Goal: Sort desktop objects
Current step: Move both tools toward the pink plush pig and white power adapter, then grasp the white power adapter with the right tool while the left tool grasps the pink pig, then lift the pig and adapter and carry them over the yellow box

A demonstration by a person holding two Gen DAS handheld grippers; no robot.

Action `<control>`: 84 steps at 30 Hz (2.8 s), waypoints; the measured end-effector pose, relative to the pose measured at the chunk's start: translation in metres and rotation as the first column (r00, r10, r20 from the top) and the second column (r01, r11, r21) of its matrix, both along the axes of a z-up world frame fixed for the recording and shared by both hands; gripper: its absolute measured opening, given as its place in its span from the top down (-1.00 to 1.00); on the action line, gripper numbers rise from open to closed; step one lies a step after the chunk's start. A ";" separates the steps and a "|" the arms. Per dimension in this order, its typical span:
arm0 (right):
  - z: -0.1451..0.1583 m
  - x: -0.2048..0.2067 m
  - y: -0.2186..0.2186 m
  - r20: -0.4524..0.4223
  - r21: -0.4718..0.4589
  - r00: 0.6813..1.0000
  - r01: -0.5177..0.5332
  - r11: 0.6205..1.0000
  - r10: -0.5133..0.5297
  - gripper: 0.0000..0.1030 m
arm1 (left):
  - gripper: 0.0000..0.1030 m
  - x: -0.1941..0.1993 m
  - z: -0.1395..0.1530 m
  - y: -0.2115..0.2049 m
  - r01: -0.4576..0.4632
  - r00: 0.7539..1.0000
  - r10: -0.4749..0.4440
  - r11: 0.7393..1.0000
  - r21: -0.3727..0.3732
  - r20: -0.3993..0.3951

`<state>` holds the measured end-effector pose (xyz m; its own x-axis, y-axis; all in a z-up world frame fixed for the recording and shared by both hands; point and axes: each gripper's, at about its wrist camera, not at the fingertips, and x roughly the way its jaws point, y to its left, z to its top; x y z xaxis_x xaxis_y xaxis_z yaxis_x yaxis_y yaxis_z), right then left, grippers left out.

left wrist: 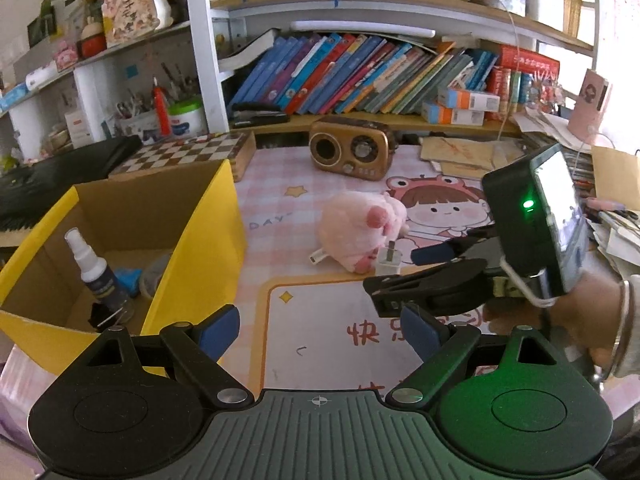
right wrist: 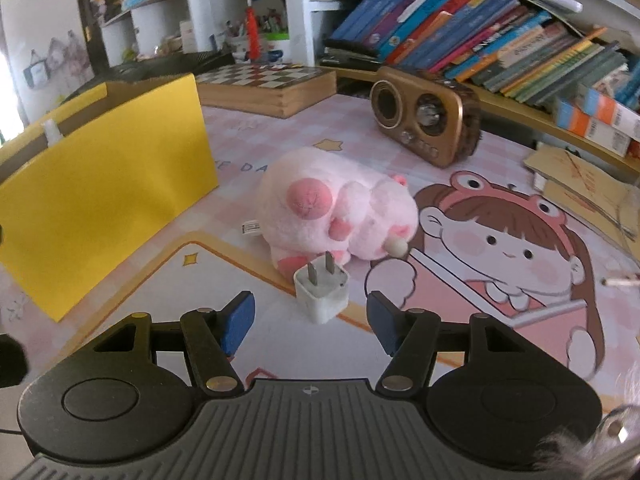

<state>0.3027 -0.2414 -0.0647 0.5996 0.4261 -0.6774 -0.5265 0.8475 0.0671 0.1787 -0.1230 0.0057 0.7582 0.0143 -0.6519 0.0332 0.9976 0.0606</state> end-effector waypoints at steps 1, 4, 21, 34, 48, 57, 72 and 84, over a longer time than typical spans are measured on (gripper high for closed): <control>-0.002 0.003 0.001 0.002 -0.002 1.000 -0.003 1.000 0.003 -0.12 | -0.75 0.001 0.000 -0.001 -0.004 1.000 0.004 1.000 0.003 -0.001; -0.011 0.013 0.004 0.001 -0.018 1.000 -0.008 1.000 0.008 0.03 | -0.75 0.005 -0.001 -0.003 -0.011 1.000 0.011 1.000 0.010 -0.003; 0.010 0.012 -0.067 0.009 0.056 0.994 0.112 0.992 -0.113 0.43 | -0.78 0.075 -0.017 -0.024 0.058 0.998 -0.058 0.997 -0.041 -0.001; 0.019 -0.014 -0.127 -0.067 0.087 0.967 0.251 0.964 -0.246 0.43 | -0.84 0.156 -0.061 -0.031 0.046 0.998 -0.047 0.999 -0.024 -0.042; 0.023 -0.033 -0.136 -0.096 0.086 0.962 0.264 0.961 -0.255 0.43 | -0.26 0.168 -0.078 -0.045 0.097 0.994 -0.094 0.993 0.060 -0.050; 0.028 -0.038 -0.129 -0.089 0.088 0.965 0.254 0.963 -0.246 0.43 | -0.26 0.133 -0.052 -0.040 0.050 0.999 -0.050 0.999 0.008 0.013; 0.052 -0.071 -0.112 -0.058 0.106 0.966 0.257 0.961 -0.252 0.43 | -0.26 0.058 -0.004 -0.023 0.062 0.992 -0.047 0.990 -0.130 0.118; 0.070 -0.111 -0.086 -0.005 0.100 0.963 0.267 0.958 -0.268 0.43 | -0.26 0.007 0.013 -0.004 0.127 0.981 -0.100 0.978 -0.163 0.163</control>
<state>0.1921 -0.3271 0.0048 0.7063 0.3138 -0.6345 -0.2820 0.9469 0.1544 0.1854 -0.1267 0.0188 0.8394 -0.1796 -0.5130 0.1507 0.9837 -0.0978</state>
